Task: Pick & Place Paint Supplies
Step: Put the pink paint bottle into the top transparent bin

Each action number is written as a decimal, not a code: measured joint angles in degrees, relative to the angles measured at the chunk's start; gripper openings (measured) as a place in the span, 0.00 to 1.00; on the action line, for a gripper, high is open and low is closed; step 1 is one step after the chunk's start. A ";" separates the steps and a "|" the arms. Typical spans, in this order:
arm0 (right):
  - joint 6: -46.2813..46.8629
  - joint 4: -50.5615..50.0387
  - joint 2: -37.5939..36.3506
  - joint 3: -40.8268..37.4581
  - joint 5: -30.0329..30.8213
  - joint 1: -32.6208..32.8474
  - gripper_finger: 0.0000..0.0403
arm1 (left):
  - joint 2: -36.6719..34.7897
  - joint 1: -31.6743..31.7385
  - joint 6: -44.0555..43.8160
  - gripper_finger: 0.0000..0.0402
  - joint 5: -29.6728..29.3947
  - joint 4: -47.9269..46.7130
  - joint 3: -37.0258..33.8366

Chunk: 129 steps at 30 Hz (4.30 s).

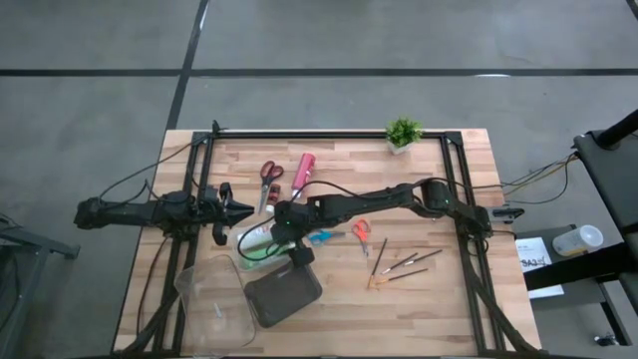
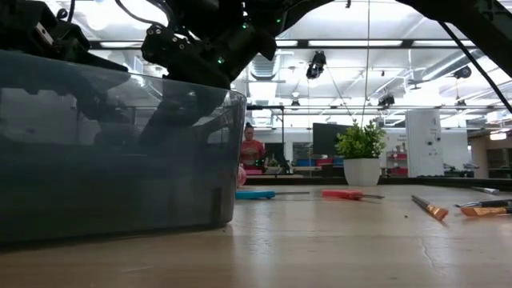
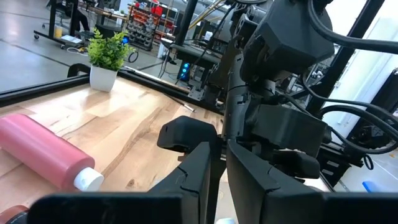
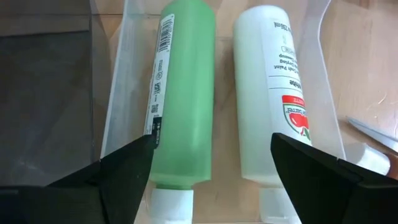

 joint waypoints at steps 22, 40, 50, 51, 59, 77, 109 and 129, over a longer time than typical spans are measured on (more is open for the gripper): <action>1.03 -5.80 -6.41 -1.54 15.63 -0.23 0.80 | 0.00 0.02 0.00 0.15 0.01 0.00 0.02; 17.52 -4.91 -7.91 -1.80 35.00 -6.12 0.80 | 0.00 0.01 0.00 0.15 0.01 0.00 0.01; 14.11 -4.76 -8.19 -1.80 16.19 -15.54 0.80 | 0.00 0.02 0.00 0.15 0.01 0.00 0.00; 13.52 -4.75 -8.23 -1.80 15.98 -16.18 0.80 | 0.00 0.02 0.00 0.15 0.00 0.00 0.01; 11.46 1.64 -8.24 -1.87 0.81 -20.87 0.80 | -0.02 0.02 0.00 0.15 0.01 0.00 0.02; 14.35 12.73 -8.24 -13.69 2.56 -23.12 0.80 | -0.02 0.01 0.00 0.15 0.01 0.00 0.00; 38.62 8.23 -6.85 -10.46 12.32 -15.08 0.80 | 0.00 0.02 0.00 0.15 0.01 0.00 0.00; 41.23 5.55 -1.60 -10.65 11.87 -15.08 0.80 | 0.00 0.01 0.00 0.15 0.01 0.00 0.00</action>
